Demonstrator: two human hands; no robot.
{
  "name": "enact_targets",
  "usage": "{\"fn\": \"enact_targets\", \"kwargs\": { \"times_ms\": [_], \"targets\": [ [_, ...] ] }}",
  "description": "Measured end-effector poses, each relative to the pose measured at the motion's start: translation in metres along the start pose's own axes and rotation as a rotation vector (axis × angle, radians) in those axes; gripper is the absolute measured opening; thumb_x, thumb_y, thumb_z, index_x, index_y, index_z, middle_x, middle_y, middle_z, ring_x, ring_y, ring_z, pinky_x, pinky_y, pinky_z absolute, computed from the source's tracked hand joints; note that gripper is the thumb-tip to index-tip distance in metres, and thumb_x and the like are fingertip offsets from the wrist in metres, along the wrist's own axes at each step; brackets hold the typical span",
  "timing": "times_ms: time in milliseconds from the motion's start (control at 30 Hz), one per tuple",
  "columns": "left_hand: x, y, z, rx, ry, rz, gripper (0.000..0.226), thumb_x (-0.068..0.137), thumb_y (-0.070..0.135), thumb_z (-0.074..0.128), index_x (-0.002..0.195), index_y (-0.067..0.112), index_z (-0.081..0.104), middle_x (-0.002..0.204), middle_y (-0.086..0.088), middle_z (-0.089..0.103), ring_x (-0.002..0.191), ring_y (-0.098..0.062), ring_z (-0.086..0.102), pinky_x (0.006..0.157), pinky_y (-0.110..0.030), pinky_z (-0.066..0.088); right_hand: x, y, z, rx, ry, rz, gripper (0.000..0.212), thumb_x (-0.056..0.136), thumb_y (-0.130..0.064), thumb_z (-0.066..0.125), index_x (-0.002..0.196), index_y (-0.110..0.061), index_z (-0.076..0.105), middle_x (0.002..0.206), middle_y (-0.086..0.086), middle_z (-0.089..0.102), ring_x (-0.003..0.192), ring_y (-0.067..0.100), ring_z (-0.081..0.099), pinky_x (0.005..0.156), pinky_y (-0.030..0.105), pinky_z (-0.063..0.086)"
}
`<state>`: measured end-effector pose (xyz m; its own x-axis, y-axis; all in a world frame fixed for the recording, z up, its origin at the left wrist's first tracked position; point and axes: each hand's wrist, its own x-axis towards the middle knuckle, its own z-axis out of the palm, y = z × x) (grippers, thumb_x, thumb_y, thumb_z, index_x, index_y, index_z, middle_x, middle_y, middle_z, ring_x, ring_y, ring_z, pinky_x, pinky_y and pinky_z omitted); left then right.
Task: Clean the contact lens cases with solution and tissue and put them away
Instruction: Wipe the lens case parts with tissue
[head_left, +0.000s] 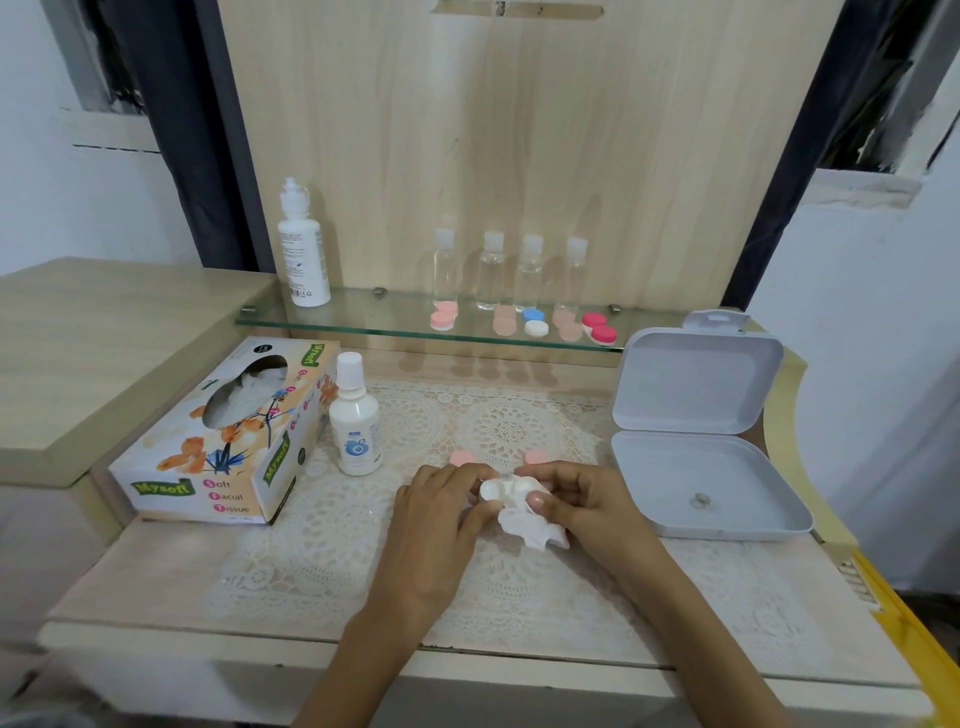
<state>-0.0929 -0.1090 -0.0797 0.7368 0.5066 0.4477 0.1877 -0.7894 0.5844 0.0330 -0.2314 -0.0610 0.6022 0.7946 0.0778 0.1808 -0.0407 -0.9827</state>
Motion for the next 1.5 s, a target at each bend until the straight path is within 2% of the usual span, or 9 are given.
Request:
{"fn": "enact_targets", "kwargs": {
  "times_ms": [133,367,500,633,833,967,1200,1367,1500],
  "targets": [
    [-0.001,0.001,0.000,0.025,-0.004,0.011,0.021,0.090,0.029,0.056,0.111,0.028,0.060,0.103,0.014,0.062,0.097,-0.011,0.048,0.086,-0.036,0.041,0.000,0.001,0.002,-0.041,0.052,-0.022,0.020,0.085,0.004,0.064,0.091,-0.016,0.068,0.079,0.007,0.067,0.069,0.008,0.065,0.061,0.018,0.049],
    [-0.001,0.002,0.001,0.048,-0.010,0.005,0.020,0.091,0.025,0.055,0.111,0.028,0.059,0.103,0.014,0.061,0.097,-0.011,0.046,0.086,-0.035,0.039,-0.002,0.004,0.002,-0.058,0.194,-0.043,0.018,0.075,-0.002,0.076,0.083,-0.014,0.066,0.068,0.004,0.067,0.067,0.023,0.066,0.060,0.033,0.052],
    [-0.002,0.001,0.002,0.051,0.013,-0.002,0.021,0.092,0.023,0.055,0.113,0.027,0.059,0.105,0.012,0.060,0.097,-0.010,0.044,0.086,-0.030,0.039,-0.005,0.004,0.004,-0.136,0.309,-0.119,0.015,0.075,-0.006,0.077,0.076,-0.018,0.068,0.072,0.003,0.068,0.072,0.031,0.064,0.064,0.039,0.053],
    [-0.002,0.001,0.002,0.076,0.020,-0.001,0.024,0.091,0.028,0.057,0.114,0.025,0.059,0.108,0.009,0.059,0.100,-0.012,0.043,0.087,-0.030,0.038,-0.008,0.000,0.008,-0.194,0.431,-0.215,0.018,0.081,-0.003,0.069,0.081,-0.022,0.068,0.081,-0.008,0.067,0.075,0.016,0.062,0.062,0.025,0.051],
    [-0.004,0.001,0.002,0.097,0.026,-0.004,0.024,0.090,0.023,0.058,0.114,0.025,0.061,0.111,0.008,0.055,0.103,-0.012,0.042,0.090,-0.028,0.035,-0.006,0.006,0.019,-0.554,0.130,-0.300,0.025,0.083,-0.011,0.067,0.105,-0.021,0.069,0.098,-0.018,0.055,0.094,-0.002,0.051,0.078,0.010,0.035],
    [-0.003,0.003,0.001,0.082,0.020,-0.020,0.024,0.091,0.026,0.057,0.114,0.026,0.063,0.109,0.008,0.051,0.105,-0.011,0.041,0.093,-0.027,0.035,-0.004,0.009,0.021,-0.719,0.077,-0.365,0.025,0.085,-0.009,0.062,0.107,-0.019,0.069,0.099,-0.012,0.054,0.099,-0.003,0.044,0.082,0.004,0.030],
    [-0.004,0.003,0.001,0.088,0.023,-0.021,0.026,0.092,0.026,0.055,0.116,0.026,0.063,0.111,0.008,0.054,0.106,-0.011,0.039,0.094,-0.027,0.034,0.008,0.001,0.024,-0.670,0.138,-0.301,0.016,0.073,-0.010,0.064,0.085,-0.014,0.075,0.083,-0.005,0.061,0.080,0.009,0.056,0.071,0.018,0.041],
    [-0.004,0.003,0.001,0.067,0.034,-0.020,0.025,0.090,0.025,0.057,0.114,0.026,0.065,0.106,0.007,0.056,0.103,-0.012,0.041,0.092,-0.028,0.036,0.010,-0.001,0.024,-0.507,0.219,-0.247,0.018,0.068,0.001,0.075,0.077,-0.013,0.079,0.065,-0.011,0.057,0.066,0.001,0.055,0.058,0.011,0.037],
    [-0.003,0.002,0.003,0.070,0.043,-0.026,0.025,0.089,0.024,0.060,0.113,0.024,0.066,0.106,0.006,0.057,0.103,-0.013,0.042,0.092,-0.029,0.036,0.011,0.003,0.022,-0.340,0.231,-0.163,0.019,0.068,0.003,0.076,0.075,-0.015,0.079,0.070,-0.003,0.068,0.070,0.007,0.060,0.061,0.014,0.043]
  ]
}}
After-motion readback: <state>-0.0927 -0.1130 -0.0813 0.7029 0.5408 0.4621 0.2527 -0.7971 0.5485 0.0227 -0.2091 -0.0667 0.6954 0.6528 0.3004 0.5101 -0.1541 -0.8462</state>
